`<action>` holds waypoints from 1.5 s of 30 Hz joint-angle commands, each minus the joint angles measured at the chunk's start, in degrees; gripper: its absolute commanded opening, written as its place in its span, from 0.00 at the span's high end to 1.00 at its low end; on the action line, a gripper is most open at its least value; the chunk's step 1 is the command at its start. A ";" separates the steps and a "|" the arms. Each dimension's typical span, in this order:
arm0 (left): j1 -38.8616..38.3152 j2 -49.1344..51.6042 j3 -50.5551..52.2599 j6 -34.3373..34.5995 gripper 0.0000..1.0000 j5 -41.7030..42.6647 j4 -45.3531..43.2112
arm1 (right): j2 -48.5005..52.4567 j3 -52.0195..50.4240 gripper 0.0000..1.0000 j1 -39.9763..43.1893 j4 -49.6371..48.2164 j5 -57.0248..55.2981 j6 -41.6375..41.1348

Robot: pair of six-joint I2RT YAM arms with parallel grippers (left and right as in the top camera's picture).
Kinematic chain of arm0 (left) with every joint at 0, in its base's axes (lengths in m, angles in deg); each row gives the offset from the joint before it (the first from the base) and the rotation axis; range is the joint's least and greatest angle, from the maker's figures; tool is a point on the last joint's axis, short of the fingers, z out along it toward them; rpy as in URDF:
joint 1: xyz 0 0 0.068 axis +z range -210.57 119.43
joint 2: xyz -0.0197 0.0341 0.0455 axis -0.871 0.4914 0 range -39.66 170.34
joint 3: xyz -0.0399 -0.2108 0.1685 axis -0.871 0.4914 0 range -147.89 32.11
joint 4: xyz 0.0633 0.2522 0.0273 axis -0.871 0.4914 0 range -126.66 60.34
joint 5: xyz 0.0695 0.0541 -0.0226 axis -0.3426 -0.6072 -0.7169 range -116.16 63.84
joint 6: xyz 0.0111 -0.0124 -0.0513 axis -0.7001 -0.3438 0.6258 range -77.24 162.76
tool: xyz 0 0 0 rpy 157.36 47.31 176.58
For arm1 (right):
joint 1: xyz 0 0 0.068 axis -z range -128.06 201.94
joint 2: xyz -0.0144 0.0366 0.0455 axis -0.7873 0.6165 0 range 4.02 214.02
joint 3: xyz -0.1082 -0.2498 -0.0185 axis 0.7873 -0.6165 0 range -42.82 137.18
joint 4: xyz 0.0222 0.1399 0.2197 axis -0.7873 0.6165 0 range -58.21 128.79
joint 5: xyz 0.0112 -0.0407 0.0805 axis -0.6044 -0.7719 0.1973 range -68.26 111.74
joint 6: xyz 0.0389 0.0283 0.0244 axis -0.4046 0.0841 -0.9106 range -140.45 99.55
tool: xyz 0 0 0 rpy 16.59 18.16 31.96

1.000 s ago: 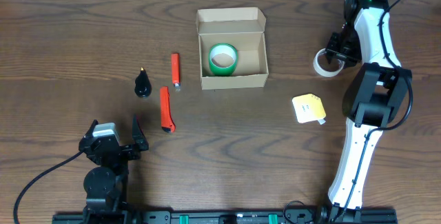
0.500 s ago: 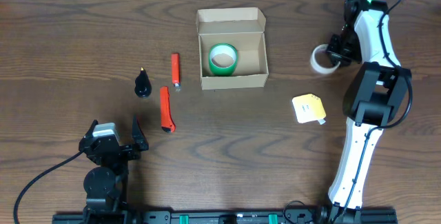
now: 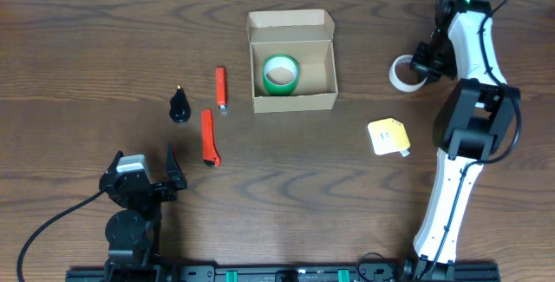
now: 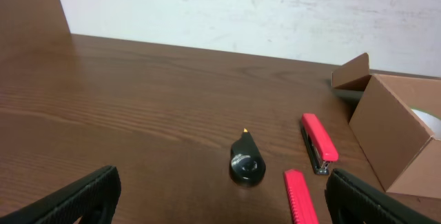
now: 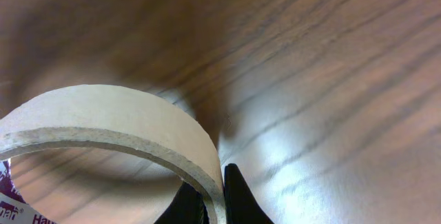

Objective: Pack container
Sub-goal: 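Carry white tape into the box onto the green tape, release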

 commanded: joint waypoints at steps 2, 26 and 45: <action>-0.09 -0.44 1.01 0.00 0.05 -0.57 2.14 | -13.97 0.57 0.99 -2.36 -0.55 4.17 0.76; -0.09 -0.44 1.01 0.00 0.05 -0.57 2.14 | -25.20 0.55 0.99 -34.62 -9.25 -2.62 6.91; -0.09 -0.44 1.01 0.00 0.05 -0.57 2.14 | -9.99 0.55 0.99 -37.97 -9.20 -2.67 6.32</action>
